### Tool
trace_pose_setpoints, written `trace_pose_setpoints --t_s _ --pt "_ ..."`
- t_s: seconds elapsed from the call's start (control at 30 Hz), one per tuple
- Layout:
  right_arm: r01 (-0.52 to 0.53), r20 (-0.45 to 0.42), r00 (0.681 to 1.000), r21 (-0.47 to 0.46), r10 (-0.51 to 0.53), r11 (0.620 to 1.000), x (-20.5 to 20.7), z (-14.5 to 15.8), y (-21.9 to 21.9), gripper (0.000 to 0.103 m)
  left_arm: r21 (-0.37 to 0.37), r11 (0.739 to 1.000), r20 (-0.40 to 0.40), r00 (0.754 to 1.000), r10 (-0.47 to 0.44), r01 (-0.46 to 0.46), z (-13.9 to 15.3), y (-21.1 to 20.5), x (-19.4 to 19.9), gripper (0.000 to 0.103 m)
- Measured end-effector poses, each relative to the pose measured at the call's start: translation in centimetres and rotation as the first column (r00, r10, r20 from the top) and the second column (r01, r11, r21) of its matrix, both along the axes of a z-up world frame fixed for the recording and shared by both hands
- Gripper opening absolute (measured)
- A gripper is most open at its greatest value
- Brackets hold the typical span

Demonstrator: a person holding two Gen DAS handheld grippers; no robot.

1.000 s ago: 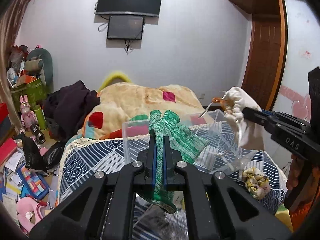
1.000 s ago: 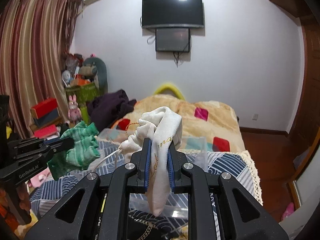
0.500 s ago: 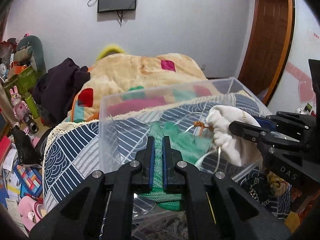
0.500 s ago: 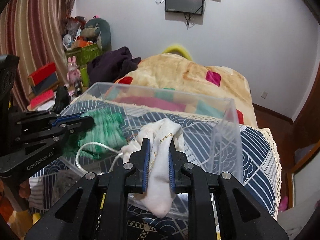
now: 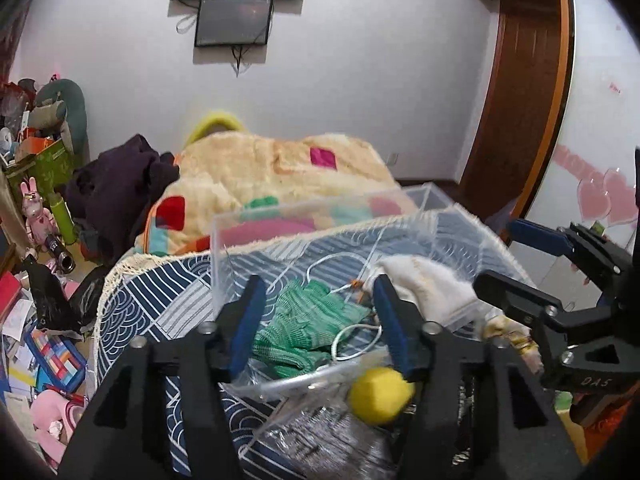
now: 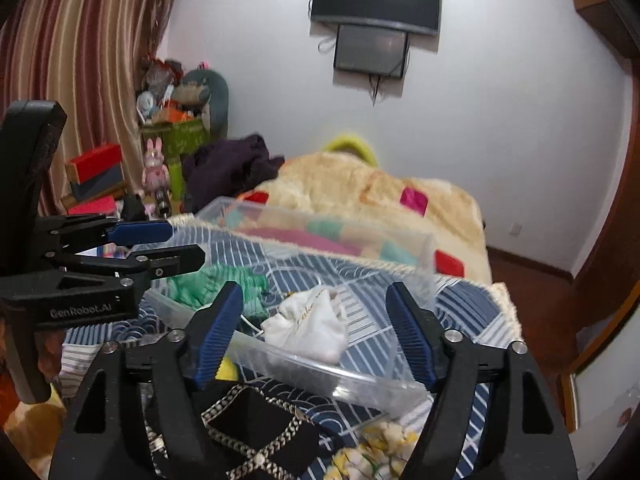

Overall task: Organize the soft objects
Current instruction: 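Carry the green glove into the box with left tool while right drops the pouch in, then grasp the yellow sponge with the left tool while the right tool grasps the floral scrunchie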

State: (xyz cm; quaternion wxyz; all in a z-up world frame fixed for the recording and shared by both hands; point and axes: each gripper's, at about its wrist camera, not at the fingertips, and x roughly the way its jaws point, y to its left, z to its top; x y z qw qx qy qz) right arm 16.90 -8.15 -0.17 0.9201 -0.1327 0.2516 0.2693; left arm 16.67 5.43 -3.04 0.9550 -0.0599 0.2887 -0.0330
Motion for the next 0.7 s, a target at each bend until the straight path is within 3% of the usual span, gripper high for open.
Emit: trace_pose_setpoints --t_s 0.1,0.17,0.27,0.4,0.7 --pt "0.013 0.044 0.999 0.049 -0.015 0.999 -1.3 1.2 -1.4 0.084 0.004 1.0 0.046 0.999 0.007 -0.008 1.3 -0.2 -1.7 0.069" --pt "0.023 0.063 0.998 0.077 -0.027 0.997 -2.1 1.8 -2.5 0.084 0.019 1.0 0.075 0.997 0.014 -0.015 2.0 -0.5 -3.0 0.078" --pt "0.042 0.073 0.996 0.103 -0.05 0.994 -2.9 2.0 -3.9 0.086 0.04 0.999 0.107 0.994 0.023 -0.027 2.5 -1.0 -5.0 0.096" --pt "0.085 0.057 0.994 0.115 -0.092 0.99 -3.7 1.3 -5.5 0.088 0.063 0.998 0.105 0.994 0.021 -0.028 1.7 -1.6 -7.0 0.101" --pt "0.167 -0.082 0.984 0.064 -0.161 0.984 -3.7 -3.9 -7.0 0.088 0.052 0.999 -0.024 1.0 -0.009 0.011 -3.1 -2.9 -8.8 0.101"
